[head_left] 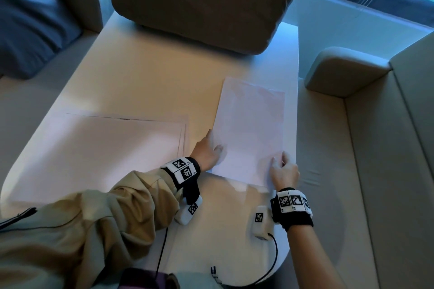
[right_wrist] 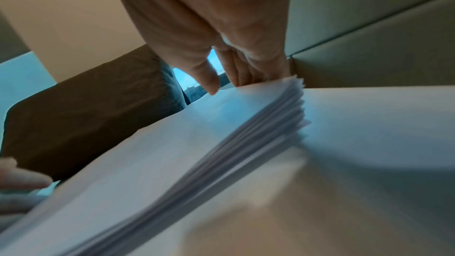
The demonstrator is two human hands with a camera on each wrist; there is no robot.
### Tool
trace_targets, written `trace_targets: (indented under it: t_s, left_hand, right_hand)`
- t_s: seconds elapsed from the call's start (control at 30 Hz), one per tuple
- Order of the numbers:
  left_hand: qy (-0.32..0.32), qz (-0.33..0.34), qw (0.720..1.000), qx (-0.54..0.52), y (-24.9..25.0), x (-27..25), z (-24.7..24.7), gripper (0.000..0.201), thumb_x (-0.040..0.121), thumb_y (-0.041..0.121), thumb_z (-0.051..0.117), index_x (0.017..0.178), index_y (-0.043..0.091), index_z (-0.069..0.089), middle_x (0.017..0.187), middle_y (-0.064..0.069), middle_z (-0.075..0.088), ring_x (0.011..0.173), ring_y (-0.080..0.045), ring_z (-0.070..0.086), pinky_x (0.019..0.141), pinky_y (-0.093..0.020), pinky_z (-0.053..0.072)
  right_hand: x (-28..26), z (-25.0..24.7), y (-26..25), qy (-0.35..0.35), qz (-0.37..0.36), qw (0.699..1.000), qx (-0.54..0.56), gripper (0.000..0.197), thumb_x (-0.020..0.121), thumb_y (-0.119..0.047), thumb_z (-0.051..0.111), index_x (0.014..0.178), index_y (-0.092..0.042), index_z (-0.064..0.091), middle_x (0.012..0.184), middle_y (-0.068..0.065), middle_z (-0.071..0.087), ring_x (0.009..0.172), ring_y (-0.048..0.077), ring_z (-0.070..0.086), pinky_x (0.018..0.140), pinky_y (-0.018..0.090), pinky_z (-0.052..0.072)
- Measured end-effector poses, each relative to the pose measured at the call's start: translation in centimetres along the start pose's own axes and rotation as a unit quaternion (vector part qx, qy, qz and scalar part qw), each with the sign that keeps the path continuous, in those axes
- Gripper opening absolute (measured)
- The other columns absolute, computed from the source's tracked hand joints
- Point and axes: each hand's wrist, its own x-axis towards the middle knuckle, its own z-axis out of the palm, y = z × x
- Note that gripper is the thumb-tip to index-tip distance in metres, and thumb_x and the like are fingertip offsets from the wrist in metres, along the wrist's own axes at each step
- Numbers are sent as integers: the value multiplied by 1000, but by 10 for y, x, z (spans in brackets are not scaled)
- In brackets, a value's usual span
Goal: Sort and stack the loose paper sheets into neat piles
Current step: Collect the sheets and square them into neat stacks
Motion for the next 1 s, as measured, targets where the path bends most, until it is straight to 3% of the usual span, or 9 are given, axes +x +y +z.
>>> trace_targets:
  t_s: [0.07, 0.2, 0.33, 0.53, 0.73, 0.8, 0.83, 0.9, 1.0]
  left_hand:
    - [7, 33, 999, 25, -2, -1, 0, 78, 88, 32, 63, 146, 7, 17, 149, -12, 33, 137, -26, 32, 105, -24, 27]
    - [-67, 66, 988, 126, -14, -4, 1, 135, 59, 35, 88, 149, 5, -7, 158, -9, -1, 146, -19, -1, 112, -20, 5]
    - [-96, 66, 973, 201, -15, -8, 0, 140, 53, 26, 91, 148, 4, -9, 156, -14, -6, 145, -22, -8, 112, -20, 6]
    - [-78, 73, 969, 224, -13, -9, -2, 111, 69, 16, 82, 146, -6, 5, 156, -20, 1, 146, -26, 3, 111, -19, 7]
    - [-99, 79, 973, 191, -18, -10, -7, 121, 67, 29, 82, 150, 4, -2, 158, -10, -3, 146, -19, 0, 114, -23, 10]
    - [-93, 56, 985, 135, -15, -11, -13, 112, 74, 38, 76, 150, 7, 0, 158, -6, 6, 145, -18, 11, 112, -24, 16]
    - [-84, 39, 990, 107, -13, -10, -15, 102, 79, 42, 70, 149, 8, 4, 157, -6, 13, 143, -20, 19, 110, -26, 21]
    - [-74, -1, 995, 60, -11, -7, -16, 88, 89, 48, 56, 149, 7, 7, 155, -11, 21, 139, -26, 29, 109, -32, 27]
    - [-83, -33, 996, 26, -8, -8, -10, 79, 96, 46, 42, 150, 7, 0, 156, -13, 16, 142, -26, 24, 112, -32, 22]
  right_hand:
    - [0, -5, 2, -29, -1, 999, 33, 52, 86, -26, 67, 131, -5, 51, 130, 13, 58, 119, 28, 55, 99, 30, 39]
    - [2, -13, 15, -148, -40, 988, 9, 142, 36, -48, 93, 151, -16, 15, 149, 5, 33, 137, 18, 33, 114, 27, 24]
    - [-4, -12, 19, -202, -91, 966, -135, 154, 38, -29, 96, 151, -16, -7, 153, 6, 13, 143, 21, 10, 115, 26, 10]
    - [-4, -5, 19, -151, -117, 962, -196, 144, 44, -31, 94, 151, -8, -1, 146, 13, 25, 137, 28, 22, 113, 29, 20]
    - [1, -16, 19, -186, -103, 967, -141, 141, 41, -41, 94, 150, -6, 11, 150, 8, 28, 140, 23, 26, 116, 31, 22]
    - [9, -20, 18, -193, -52, 980, -23, 113, 47, -49, 90, 136, -4, 38, 133, 9, 51, 120, 20, 52, 105, 28, 42]
    - [12, -20, 17, -183, -25, 983, 24, 93, 52, -57, 84, 118, -2, 50, 117, 11, 61, 102, 19, 61, 93, 29, 49]
    - [23, -15, 20, -137, 10, 988, 70, 82, 61, -68, 70, 91, 6, 53, 98, 22, 64, 83, 24, 60, 83, 41, 49]
    - [31, 1, 27, -115, 16, 992, 58, 59, 84, -44, 55, 96, 14, 53, 106, 33, 60, 99, 42, 60, 90, 52, 44]
